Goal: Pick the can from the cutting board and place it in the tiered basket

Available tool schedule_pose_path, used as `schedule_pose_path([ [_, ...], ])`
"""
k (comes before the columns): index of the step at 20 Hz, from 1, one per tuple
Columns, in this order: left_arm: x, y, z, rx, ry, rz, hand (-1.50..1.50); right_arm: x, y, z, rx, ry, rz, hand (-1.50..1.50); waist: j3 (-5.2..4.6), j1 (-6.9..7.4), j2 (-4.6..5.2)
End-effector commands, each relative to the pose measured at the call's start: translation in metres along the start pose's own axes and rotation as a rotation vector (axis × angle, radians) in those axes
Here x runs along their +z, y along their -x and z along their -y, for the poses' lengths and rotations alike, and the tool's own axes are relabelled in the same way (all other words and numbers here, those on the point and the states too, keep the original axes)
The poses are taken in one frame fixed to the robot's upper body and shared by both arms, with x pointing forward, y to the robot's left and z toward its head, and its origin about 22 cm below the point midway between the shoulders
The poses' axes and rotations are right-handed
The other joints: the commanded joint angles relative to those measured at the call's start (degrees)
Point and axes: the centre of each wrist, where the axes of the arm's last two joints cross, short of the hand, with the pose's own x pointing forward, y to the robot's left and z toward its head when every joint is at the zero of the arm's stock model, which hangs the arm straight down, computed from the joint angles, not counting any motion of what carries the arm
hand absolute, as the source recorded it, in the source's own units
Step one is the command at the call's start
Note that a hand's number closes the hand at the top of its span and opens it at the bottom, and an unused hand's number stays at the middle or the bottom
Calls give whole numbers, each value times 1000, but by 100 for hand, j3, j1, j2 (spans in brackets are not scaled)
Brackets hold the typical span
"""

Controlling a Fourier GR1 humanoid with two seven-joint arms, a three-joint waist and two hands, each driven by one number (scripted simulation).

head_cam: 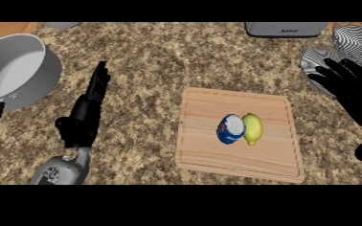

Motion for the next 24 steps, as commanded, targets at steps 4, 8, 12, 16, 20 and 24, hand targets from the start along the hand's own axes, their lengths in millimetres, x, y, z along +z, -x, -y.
schedule_pose_path([
  [4, 2, 2, -5, -3, -25, -21, 0, -26, -130, -13, 590, -253, -214, -150, -16, -129, -97],
  [8, 3, -1, 16, -8, -8, -5, 0, -59, -157, -55, 892, -356, -283, -150, -12, -67, -79],
  [12, 0, 0, 22, -16, 0, -13, 0, -75, -154, -93, 1104, -387, -344, -150, -14, -36, -51],
  [16, 7, 5, 6, 2, 13, -6, 0, -80, -127, -126, 1149, -419, -411, -150, -20, -1, -49],
  [20, -3, -6, 26, 3, 10, -21, 0, -89, -117, -156, 1169, -433, -448, -150, -19, -20, -48],
  [24, -12, 6, 7, -11, -12, -1, 0, -91, -95, -181, 1184, -452, -453, -150, -19, -27, -42],
])
